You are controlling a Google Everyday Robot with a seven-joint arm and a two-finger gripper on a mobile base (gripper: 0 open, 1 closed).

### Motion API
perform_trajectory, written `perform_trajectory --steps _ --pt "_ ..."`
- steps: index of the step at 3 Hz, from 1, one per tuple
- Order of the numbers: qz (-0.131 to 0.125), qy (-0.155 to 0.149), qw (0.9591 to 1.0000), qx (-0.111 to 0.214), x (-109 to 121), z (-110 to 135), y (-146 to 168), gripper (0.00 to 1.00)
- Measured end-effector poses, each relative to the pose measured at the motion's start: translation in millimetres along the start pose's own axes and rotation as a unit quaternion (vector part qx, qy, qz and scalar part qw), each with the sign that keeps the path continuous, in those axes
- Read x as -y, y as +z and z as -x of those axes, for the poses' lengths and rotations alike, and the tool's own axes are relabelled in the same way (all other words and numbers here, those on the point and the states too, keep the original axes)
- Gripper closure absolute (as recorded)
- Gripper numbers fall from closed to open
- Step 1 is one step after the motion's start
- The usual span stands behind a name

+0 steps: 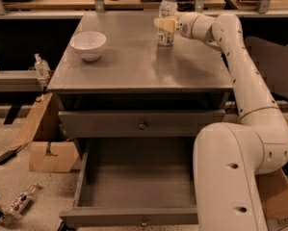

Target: Place blue plastic bottle into middle drawer

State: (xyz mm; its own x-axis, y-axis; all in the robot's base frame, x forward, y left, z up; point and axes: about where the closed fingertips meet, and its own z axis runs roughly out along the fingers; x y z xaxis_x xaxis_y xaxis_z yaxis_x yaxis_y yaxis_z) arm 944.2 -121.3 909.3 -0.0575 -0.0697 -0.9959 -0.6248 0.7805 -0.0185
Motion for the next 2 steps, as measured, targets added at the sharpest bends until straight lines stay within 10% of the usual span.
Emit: perform_trajectory --steps 2 --pt "0.008 -0.002 1.0000 -0.001 -6.8 1.2 5.4 0.92"
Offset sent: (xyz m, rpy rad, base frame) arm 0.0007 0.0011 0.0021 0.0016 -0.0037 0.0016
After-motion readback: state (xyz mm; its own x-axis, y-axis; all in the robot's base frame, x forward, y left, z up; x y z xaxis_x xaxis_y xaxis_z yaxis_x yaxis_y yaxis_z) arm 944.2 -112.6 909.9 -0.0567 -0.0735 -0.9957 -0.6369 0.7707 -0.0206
